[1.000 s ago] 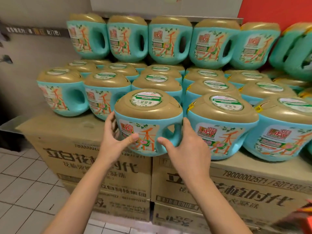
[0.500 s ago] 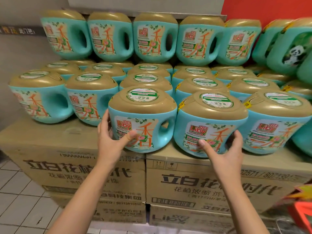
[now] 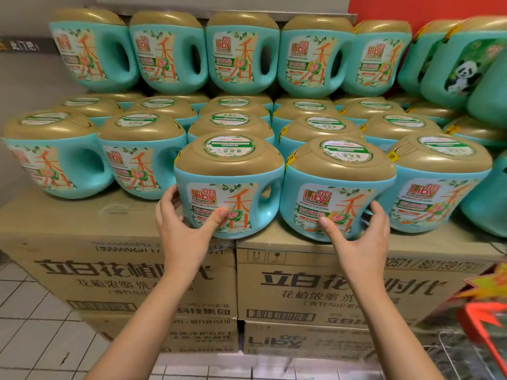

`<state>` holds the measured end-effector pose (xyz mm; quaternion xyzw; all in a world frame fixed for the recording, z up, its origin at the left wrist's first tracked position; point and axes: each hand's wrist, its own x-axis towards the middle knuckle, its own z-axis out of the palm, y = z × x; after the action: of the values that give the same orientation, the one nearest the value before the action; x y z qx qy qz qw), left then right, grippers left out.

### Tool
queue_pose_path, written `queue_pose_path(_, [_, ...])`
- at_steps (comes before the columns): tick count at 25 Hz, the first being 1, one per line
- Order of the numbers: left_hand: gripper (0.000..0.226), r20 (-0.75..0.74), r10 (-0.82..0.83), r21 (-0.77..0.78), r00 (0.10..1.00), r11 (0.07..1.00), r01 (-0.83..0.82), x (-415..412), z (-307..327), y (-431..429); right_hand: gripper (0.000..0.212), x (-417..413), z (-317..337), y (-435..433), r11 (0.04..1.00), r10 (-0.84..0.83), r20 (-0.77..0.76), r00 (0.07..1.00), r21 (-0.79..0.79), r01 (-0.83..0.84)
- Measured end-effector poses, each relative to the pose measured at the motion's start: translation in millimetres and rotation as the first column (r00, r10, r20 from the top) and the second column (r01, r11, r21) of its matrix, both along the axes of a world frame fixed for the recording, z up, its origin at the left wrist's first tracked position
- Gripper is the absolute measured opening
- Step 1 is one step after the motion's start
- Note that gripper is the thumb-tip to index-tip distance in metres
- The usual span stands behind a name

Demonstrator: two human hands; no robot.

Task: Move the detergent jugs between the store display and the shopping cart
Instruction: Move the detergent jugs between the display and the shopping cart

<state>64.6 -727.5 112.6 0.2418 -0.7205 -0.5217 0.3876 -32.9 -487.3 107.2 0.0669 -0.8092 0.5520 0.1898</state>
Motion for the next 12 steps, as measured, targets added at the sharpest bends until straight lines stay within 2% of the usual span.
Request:
queue_pose_path(4, [0.052,-0.114,0.032,0.037,0.993,0.999,-0.028,19,-16,16,0.047,31,-15,15,0.995,-0.065,-0.04,0.997,-0.078,0.062])
queue_pose_path(7, [0.03,-0.149,-0.076,0.171,0.986,0.98,0.101,43,-36,38,0.023,67,-41,35,0.994,-0.025,0.027,0.999,-0.109,0.028])
queue_pose_path(10, [0.025,-0.01,-0.312,0.267,0.95,0.915,0.303,74,-62,75,0.023,115,-78,62,0.98,0.043,0.232,0.972,-0.198,0.004])
queue_pose_path(12, [0.018,0.111,-0.458,0.378,0.882,0.84,0.389,95,-82,105,0.021,150,-97,90,0.97,0.039,0.359,0.933,-0.239,0.052])
